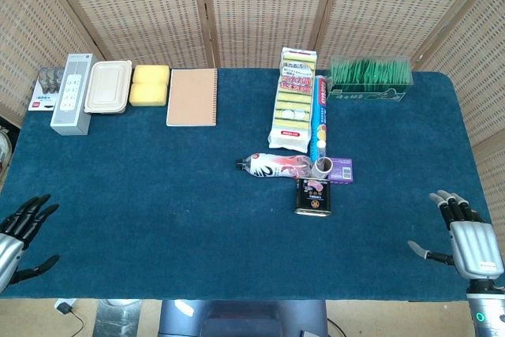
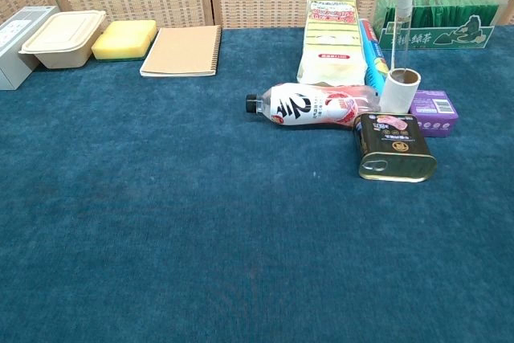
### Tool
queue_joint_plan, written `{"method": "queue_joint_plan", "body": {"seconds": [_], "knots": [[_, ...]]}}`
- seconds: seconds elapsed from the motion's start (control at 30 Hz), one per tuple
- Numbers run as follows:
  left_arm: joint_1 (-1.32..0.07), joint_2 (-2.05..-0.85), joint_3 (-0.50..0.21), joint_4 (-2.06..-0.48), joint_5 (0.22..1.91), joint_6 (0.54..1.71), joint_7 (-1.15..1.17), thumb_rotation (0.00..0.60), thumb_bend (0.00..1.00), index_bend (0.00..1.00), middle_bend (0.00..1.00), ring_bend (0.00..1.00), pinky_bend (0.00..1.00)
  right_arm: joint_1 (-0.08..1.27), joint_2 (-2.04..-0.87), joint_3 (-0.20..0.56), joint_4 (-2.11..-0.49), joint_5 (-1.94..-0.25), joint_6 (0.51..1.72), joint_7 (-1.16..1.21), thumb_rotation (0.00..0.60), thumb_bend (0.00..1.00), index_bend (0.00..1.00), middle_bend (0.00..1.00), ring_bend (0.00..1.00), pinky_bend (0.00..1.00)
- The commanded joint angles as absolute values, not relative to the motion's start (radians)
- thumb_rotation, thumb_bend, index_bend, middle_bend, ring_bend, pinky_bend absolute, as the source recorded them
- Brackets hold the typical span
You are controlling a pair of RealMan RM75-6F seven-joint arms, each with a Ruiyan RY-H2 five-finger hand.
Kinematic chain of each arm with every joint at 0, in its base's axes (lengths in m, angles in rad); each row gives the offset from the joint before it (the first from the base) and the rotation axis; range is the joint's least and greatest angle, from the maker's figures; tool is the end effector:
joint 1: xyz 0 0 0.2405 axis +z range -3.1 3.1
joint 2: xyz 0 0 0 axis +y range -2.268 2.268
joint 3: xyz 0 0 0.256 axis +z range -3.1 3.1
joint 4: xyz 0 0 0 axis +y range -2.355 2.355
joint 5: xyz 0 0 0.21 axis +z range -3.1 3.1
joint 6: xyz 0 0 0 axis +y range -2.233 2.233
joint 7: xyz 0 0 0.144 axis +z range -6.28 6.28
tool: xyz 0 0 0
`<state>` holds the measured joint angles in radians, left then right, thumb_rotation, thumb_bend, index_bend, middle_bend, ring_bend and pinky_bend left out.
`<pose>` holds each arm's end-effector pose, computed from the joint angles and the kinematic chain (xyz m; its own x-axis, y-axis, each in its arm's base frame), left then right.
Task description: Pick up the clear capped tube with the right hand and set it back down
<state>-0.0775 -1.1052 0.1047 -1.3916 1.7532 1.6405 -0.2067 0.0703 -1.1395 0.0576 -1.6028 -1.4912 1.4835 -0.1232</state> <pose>-0.3240 0.1450 0.1677 0.4191 0.0424 0.9069 0.8819 -0.2564 -0.3956 -0.3143 -0.1781 0.1547 0.4940 -0.0041 0.8694 -0.8694 0.0123 0.4940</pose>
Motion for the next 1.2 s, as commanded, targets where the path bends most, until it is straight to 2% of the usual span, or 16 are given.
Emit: {"method": "queue_joint_plan", "body": {"seconds": [0.03,0.47,0.77,1.2], "knots": [[-0.098,-1.127,-0.028,-1.614,1.493,1.467,0.137,0.594,0.20,0.06,0.02,0.03,0.23,0.070,-1.141,0.057,-1.603,-1.491,1.483,-0.125,0.326,0.18,0.16,0.18,0.18,0.36],[-0.100,-1.135,-0.033,-1.600,1.506,1.479,0.113,0.598,0.20,0.06,0.02,0.03,0.23,0.076,-1.159,0.065,-1.597,-1.489,1.483,-0.132,0.326,0.18,0.16,0.18,0.18,0.37],[-0.135,-1.167,-0.029,-1.561,1.522,1.430,0.096,0.600,0.20,0.07,0.02,0.03,0.25,0.069,-1.147,0.085,-1.582,-1.473,1.504,-0.098,0.328,0.18,0.16,0.18,0.18,0.38],[-0.164,-1.255,-0.033,-1.453,1.578,1.452,-0.064,0.600,0.20,0.09,0.03,0.03,0.28,0.126,-1.246,0.155,-1.546,-1.399,1.441,0.054,0.326,0.18,0.15,0.20,0.23,0.45]]}}
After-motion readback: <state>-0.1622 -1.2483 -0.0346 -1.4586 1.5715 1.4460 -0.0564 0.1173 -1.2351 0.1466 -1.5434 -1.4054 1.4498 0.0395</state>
